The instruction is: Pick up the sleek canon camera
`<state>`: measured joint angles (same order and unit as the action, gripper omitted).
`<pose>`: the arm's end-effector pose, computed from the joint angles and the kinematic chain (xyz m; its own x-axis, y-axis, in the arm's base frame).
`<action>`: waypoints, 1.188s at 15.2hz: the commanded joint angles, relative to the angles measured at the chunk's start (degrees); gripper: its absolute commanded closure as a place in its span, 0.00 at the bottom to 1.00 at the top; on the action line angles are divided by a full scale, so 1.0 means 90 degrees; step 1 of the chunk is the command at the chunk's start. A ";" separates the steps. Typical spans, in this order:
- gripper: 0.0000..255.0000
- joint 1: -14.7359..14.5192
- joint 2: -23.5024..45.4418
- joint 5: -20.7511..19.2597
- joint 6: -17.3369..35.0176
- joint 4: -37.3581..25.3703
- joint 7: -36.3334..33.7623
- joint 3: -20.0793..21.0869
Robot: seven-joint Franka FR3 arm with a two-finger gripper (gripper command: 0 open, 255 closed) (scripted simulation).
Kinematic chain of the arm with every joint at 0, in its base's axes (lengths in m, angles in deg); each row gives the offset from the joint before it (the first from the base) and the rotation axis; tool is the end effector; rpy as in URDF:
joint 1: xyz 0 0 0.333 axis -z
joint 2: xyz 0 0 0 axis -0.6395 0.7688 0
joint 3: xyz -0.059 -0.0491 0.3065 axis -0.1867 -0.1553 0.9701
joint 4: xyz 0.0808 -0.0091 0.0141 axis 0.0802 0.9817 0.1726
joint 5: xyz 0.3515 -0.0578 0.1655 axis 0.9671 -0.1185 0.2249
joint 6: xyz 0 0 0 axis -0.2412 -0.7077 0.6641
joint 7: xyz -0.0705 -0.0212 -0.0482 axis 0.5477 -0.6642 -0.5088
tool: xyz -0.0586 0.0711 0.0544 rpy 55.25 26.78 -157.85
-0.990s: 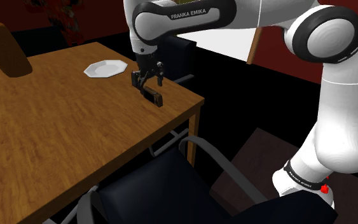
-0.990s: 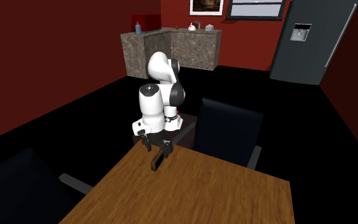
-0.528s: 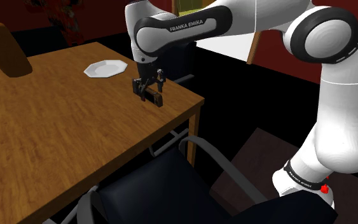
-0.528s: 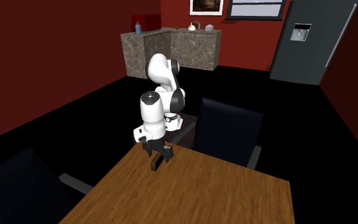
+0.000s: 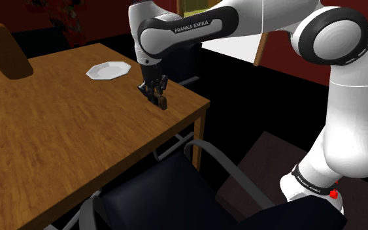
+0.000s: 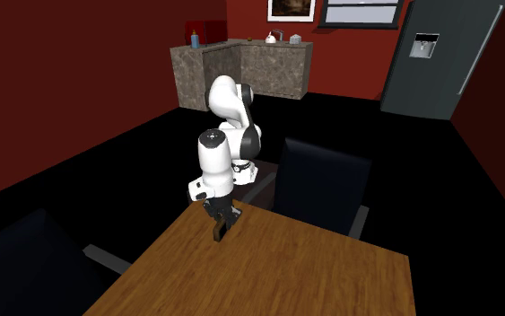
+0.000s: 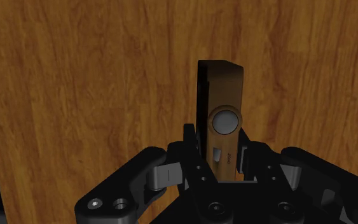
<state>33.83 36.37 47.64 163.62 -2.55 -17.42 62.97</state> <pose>0.6262 0.2326 0.4615 0.9986 -0.0264 -0.0456 -0.0266 -0.9996 -0.0034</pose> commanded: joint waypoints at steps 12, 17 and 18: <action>1.00 -0.0047 0.0006 0.0009 -0.0849 -0.0855 0.0021 0.0016; 1.00 -0.0096 0.0080 -0.0010 -0.1317 -0.1397 0.0018 0.0022; 1.00 -0.0097 0.0081 -0.0010 -0.1331 -0.1412 0.0018 0.0022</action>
<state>33.05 37.05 47.57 152.26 -14.60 -17.20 63.14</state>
